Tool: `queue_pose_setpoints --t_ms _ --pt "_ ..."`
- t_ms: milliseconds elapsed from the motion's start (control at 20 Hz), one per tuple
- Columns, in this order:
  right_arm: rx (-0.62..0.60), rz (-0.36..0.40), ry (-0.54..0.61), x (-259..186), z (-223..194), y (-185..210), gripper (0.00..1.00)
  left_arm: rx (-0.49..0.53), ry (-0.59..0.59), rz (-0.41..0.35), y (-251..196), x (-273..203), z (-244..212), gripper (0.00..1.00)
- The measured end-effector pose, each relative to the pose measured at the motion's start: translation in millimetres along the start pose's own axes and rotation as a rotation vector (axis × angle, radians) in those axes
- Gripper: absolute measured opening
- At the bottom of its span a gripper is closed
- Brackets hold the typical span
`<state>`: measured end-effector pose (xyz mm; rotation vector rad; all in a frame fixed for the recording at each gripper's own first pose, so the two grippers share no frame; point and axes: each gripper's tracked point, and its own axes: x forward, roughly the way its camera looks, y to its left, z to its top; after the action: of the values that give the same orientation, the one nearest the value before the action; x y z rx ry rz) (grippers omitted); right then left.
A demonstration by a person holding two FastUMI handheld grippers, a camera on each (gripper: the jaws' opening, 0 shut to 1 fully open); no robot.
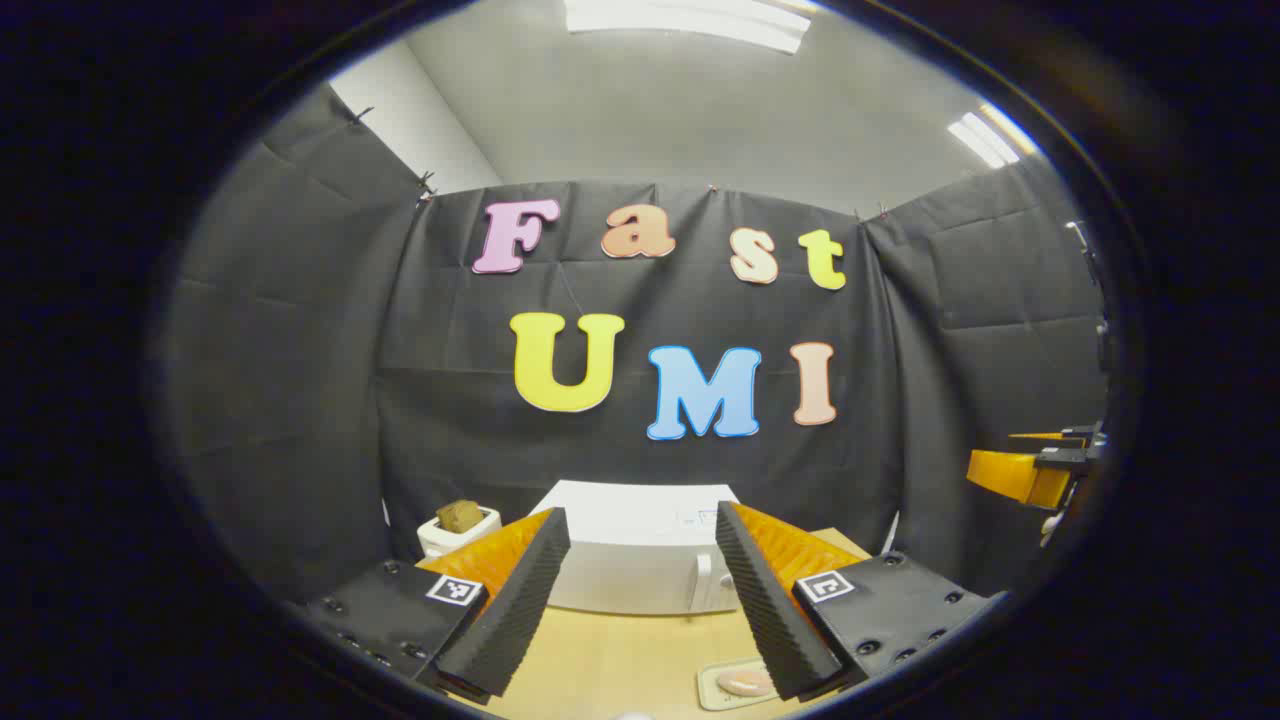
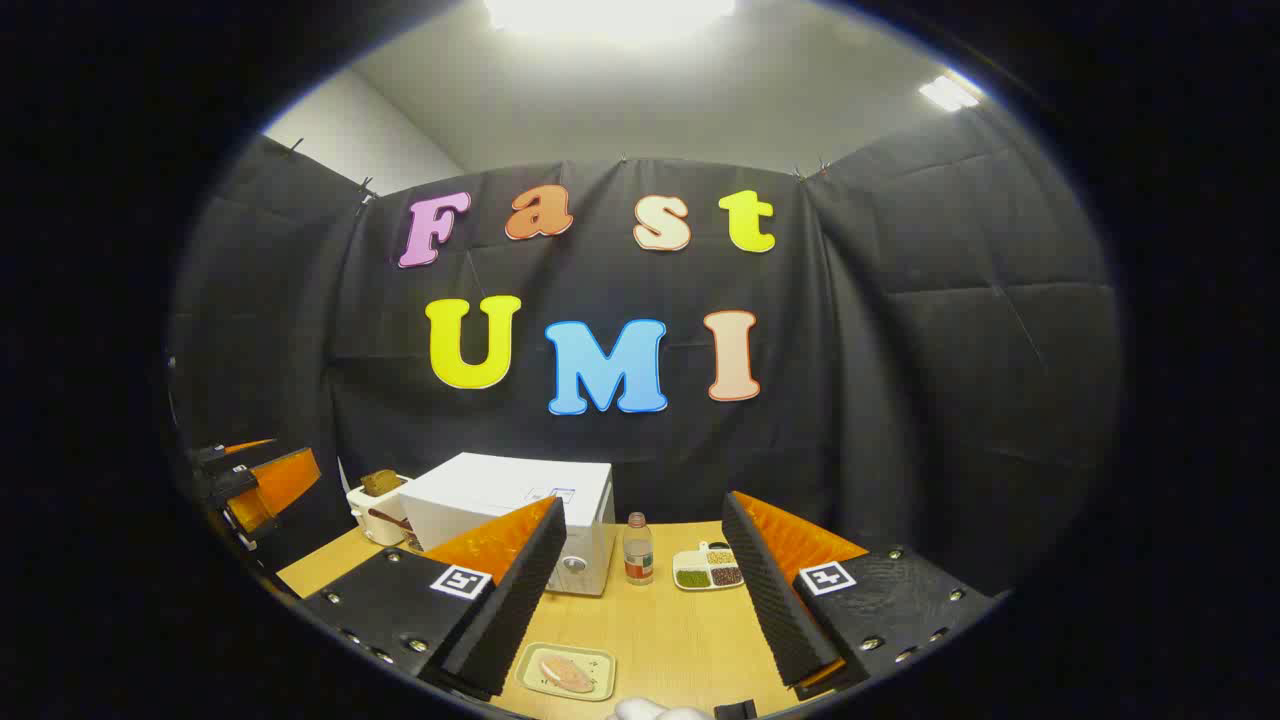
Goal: Open the microwave oven with the left hand, put the food in, and close the microwave oven.
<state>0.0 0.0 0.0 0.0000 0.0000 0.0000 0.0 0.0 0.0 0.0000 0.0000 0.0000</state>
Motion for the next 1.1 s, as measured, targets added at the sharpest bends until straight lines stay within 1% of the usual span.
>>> queue_pose_setpoints --t_ms 100,350,500,750,900,1000,1100 --pt "-0.012 -0.004 -0.002 2 1 -2 0.96 0.008 0.007 0.007 4 -4 -4 0.98" --pt "-0.012 0.001 -0.014 2 4 -3 0.96 0.019 0.004 0.018 6 4 -3 0.99" --pt "0.003 0.008 -0.007 2 3 -2 0.96 0.012 0.004 0.014 1 5 -2 0.98" --pt "0.017 -0.007 -0.009 2 4 -7 0.96 0.042 -0.005 0.006 -1 6 -3 0.98" --pt "0.031 -0.006 -0.001 1 6 -9 0.96 0.066 -0.012 0.003 -3 13 -18 0.98" --pt "0.034 -0.012 -0.004 -3 12 -13 0.96 0.087 -0.009 -0.020 -14 20 -38 0.98" --pt "0.015 -0.036 -0.010 -7 19 -24 0.96 0.093 -0.004 -0.048 -28 31 -65 0.98"
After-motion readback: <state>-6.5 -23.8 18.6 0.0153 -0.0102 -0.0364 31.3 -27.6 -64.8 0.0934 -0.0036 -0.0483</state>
